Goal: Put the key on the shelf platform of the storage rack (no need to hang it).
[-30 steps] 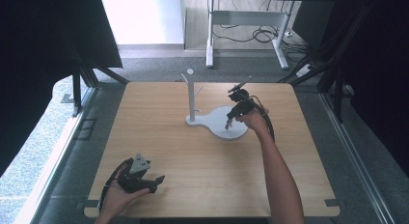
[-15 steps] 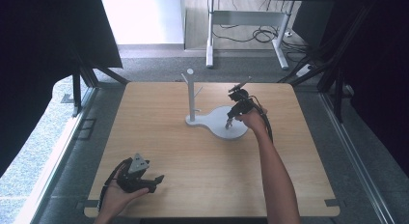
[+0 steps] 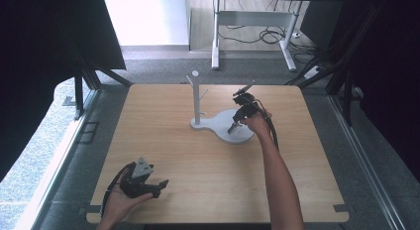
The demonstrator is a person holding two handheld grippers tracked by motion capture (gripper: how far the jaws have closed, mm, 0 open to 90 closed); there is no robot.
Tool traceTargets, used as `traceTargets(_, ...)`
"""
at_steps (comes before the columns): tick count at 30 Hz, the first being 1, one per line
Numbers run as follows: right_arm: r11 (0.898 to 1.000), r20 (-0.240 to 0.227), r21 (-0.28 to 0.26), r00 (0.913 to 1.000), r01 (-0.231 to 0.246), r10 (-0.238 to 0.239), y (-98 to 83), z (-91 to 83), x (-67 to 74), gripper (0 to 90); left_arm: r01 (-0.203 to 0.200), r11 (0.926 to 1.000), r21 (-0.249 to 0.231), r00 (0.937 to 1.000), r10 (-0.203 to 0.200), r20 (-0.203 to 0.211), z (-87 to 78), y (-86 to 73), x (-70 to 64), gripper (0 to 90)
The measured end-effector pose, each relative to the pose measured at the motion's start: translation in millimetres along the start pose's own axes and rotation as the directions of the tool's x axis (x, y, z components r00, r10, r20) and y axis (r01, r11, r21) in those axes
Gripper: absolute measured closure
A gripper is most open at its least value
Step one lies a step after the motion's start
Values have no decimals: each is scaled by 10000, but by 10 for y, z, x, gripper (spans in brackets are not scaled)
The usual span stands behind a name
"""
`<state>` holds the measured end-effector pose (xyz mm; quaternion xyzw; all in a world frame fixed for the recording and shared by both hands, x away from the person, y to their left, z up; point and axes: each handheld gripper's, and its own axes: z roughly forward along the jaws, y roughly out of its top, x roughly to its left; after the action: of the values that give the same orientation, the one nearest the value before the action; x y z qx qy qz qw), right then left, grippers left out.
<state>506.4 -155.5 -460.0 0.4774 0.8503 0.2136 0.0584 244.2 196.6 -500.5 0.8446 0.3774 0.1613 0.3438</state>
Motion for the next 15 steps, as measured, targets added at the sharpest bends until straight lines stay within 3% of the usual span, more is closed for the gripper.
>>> traceTargets(15,9997,208,-66,9995,-250,251,-18,157,-26,889,-26,10000,39,10000,26,-2,9,-2,0,233)
